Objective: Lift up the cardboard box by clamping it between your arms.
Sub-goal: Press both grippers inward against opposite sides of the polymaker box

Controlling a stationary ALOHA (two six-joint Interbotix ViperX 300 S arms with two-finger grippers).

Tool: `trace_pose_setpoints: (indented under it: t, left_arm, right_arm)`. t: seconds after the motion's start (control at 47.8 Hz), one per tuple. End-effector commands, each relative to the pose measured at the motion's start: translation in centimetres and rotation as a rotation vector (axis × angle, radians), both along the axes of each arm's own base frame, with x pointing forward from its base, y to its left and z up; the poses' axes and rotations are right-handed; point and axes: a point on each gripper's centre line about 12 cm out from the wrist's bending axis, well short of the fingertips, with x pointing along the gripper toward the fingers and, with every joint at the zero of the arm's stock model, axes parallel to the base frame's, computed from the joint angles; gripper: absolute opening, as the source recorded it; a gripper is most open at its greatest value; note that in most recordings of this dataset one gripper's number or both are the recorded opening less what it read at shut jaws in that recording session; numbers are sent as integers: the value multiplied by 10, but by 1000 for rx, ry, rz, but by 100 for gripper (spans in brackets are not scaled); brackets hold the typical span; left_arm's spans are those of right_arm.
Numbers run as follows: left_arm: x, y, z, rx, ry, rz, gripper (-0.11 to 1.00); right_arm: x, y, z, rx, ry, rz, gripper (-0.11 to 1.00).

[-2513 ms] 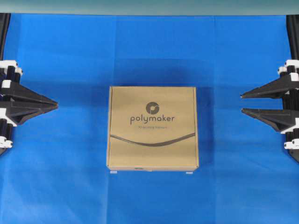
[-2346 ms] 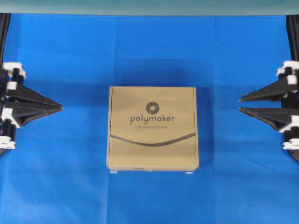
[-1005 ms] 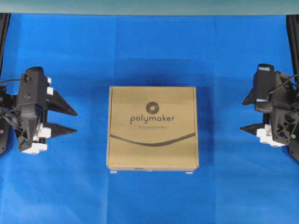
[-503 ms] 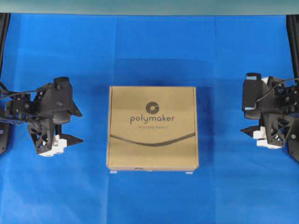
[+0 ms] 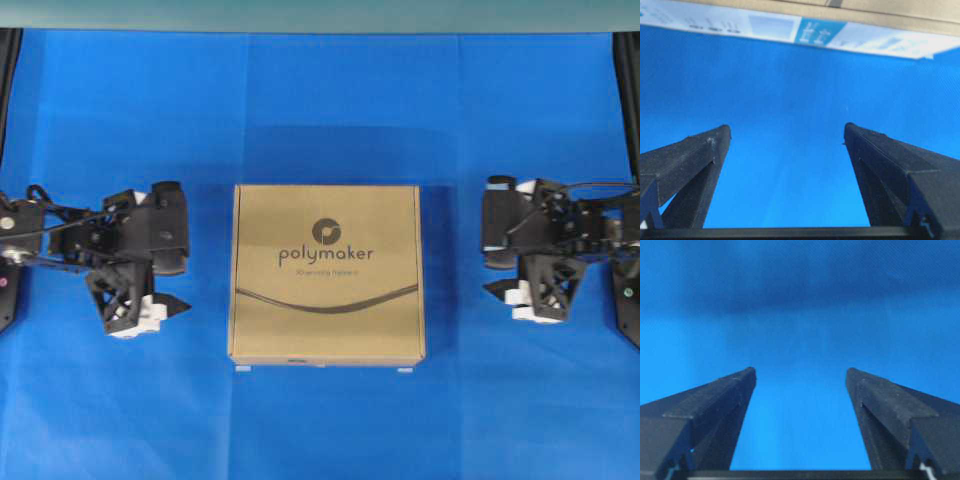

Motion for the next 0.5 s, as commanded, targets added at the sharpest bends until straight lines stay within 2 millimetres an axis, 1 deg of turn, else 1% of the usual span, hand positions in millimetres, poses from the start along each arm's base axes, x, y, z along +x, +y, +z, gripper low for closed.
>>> trace_pose_setpoints:
  t: [0.0, 0.23, 0.482]
  left_arm:
    - [11, 3, 4, 6, -24, 3, 89]
    - [27, 12, -1, 31, -8, -4, 89]
    - [41, 15, -8, 34, -21, 0, 89]
  right_arm:
    - [15, 0, 2, -13, -30, 24, 100]
    - [36, -1, -11, -23, -24, 46, 100]
    - [60, -2, -15, -29, -64, 50, 100]
